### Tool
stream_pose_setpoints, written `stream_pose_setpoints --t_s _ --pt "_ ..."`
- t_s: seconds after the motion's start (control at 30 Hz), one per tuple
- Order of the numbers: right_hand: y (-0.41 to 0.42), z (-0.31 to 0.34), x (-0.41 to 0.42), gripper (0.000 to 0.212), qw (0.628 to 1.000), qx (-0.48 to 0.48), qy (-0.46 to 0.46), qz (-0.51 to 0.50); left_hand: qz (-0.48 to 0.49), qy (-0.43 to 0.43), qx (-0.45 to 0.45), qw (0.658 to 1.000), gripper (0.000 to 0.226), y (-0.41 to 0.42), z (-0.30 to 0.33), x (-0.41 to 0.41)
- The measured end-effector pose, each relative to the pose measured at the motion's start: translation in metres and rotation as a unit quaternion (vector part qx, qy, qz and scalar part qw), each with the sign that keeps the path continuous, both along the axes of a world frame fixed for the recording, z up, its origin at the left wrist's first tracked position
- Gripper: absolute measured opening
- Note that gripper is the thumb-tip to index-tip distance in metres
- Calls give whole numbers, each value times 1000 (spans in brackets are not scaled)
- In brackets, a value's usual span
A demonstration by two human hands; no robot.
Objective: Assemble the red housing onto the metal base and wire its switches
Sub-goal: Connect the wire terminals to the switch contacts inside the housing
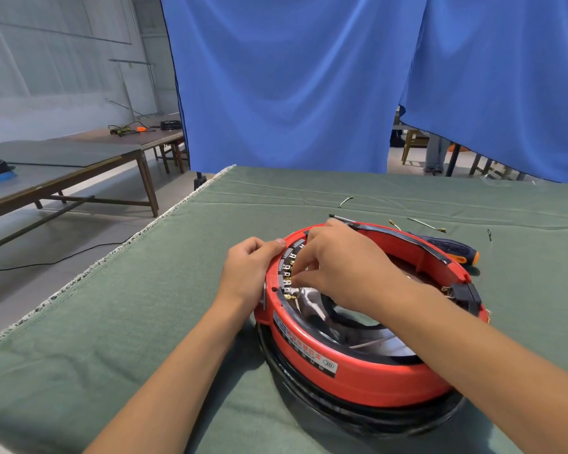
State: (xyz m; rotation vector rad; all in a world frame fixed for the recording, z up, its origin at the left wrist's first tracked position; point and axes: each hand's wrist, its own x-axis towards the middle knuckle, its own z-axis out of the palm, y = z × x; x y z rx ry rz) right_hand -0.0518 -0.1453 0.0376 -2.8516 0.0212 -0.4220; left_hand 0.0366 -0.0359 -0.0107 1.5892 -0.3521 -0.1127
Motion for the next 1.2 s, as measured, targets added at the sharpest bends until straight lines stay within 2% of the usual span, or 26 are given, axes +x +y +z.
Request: stream_pose_setpoints --t_s 0.23,0.47,1.2 --pt "-3 3 -1 11 999 -31 -5 -30 4 -3 13 1000 27 0 0 0" --pt "-5 5 -2 11 999 -11 9 -37 -8 -2 15 1000 23 1 2 0" --pt "3 2 -1 13 997 -59 -43 -36 -5 -18 11 1000 22 0 1 -2"
